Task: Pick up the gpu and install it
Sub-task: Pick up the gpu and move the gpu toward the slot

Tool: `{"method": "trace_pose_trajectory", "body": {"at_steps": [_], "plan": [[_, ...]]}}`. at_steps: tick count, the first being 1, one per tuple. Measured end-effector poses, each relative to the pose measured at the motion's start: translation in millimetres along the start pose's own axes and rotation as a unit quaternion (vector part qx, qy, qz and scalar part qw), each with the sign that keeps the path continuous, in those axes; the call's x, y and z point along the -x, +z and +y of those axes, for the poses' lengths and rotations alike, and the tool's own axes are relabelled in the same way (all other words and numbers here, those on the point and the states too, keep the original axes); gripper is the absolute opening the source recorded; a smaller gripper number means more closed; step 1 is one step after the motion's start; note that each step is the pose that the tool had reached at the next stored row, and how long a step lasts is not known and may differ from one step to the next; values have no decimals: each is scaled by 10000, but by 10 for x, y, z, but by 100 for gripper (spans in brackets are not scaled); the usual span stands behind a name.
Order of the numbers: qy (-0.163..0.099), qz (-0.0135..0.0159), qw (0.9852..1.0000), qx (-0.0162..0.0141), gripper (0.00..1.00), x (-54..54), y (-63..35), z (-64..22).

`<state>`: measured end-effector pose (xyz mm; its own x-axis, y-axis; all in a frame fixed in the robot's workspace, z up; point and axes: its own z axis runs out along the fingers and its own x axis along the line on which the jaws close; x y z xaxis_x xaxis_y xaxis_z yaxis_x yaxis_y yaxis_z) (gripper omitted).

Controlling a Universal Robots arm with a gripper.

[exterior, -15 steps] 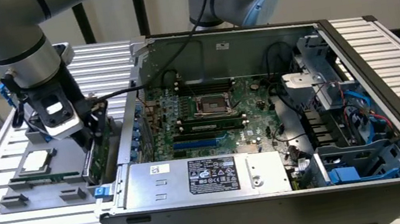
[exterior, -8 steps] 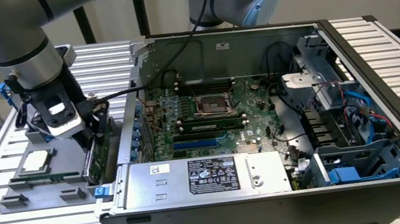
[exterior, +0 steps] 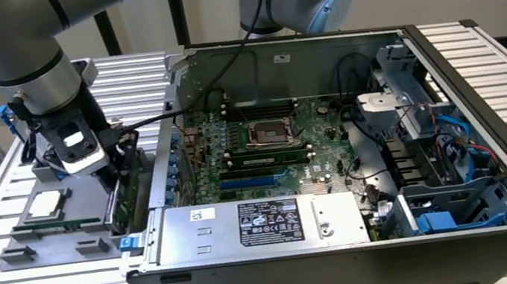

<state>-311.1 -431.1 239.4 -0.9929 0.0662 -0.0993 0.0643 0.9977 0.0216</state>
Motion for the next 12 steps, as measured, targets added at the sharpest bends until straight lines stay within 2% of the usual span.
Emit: {"method": "trace_pose_trajectory", "body": {"at_steps": [2,3,12], "plan": [[0,0,10000,-1,33,0,1,2],[0,0,10000,0,27,1,2,4],[0,0,10000,0,27,7,7,7]]}}
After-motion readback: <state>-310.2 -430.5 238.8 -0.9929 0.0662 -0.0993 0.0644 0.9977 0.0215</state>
